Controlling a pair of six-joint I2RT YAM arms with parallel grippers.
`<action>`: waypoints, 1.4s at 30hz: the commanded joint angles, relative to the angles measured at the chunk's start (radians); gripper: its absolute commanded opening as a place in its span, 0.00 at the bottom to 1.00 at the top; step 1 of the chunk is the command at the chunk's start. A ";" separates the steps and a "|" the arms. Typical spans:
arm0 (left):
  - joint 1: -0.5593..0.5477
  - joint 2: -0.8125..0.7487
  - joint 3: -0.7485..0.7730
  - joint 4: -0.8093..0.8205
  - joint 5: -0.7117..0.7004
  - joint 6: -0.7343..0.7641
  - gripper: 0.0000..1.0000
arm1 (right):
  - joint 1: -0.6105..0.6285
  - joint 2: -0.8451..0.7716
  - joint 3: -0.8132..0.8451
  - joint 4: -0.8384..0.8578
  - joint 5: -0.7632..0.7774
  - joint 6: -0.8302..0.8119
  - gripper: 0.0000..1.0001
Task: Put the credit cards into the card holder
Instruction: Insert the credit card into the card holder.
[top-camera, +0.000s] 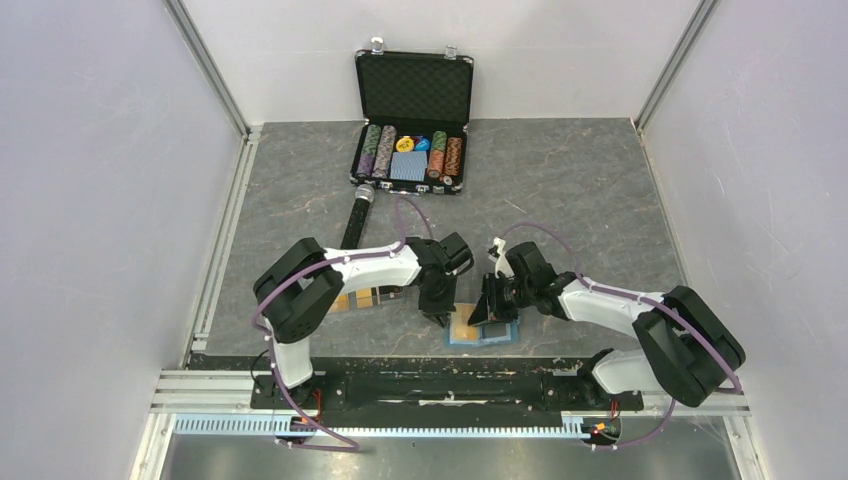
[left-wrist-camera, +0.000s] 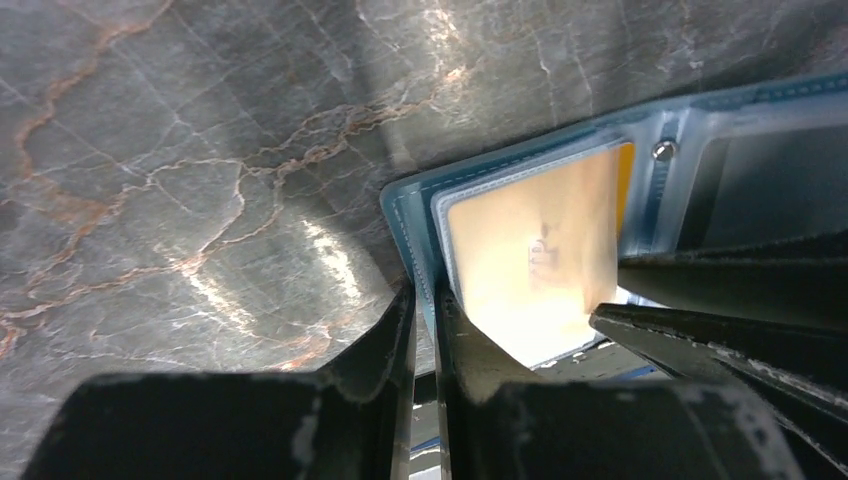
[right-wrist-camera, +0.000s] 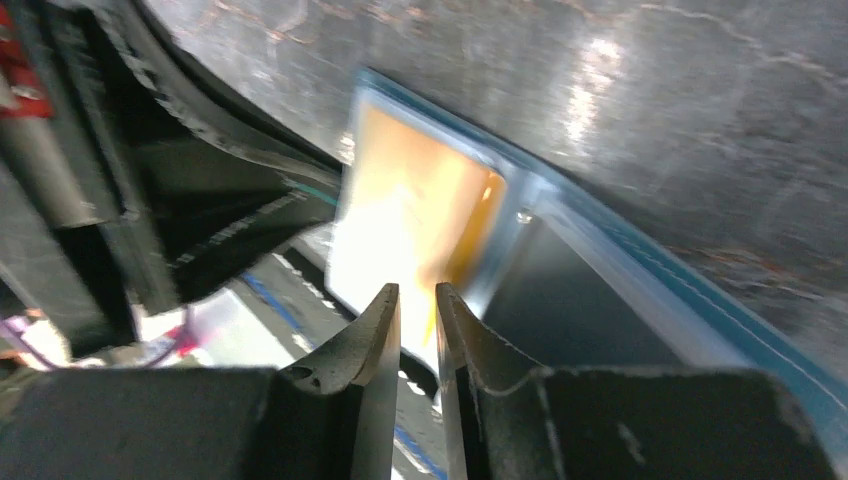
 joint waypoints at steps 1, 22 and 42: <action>-0.002 0.036 0.061 0.011 -0.046 0.044 0.19 | 0.018 -0.023 0.022 0.152 -0.076 0.073 0.21; 0.022 -0.158 -0.035 0.058 -0.013 0.029 0.67 | 0.017 -0.111 0.175 -0.181 0.109 -0.093 0.46; 0.033 -0.183 0.073 -0.177 -0.198 0.094 0.68 | 0.000 -0.062 0.187 -0.232 0.150 -0.178 0.44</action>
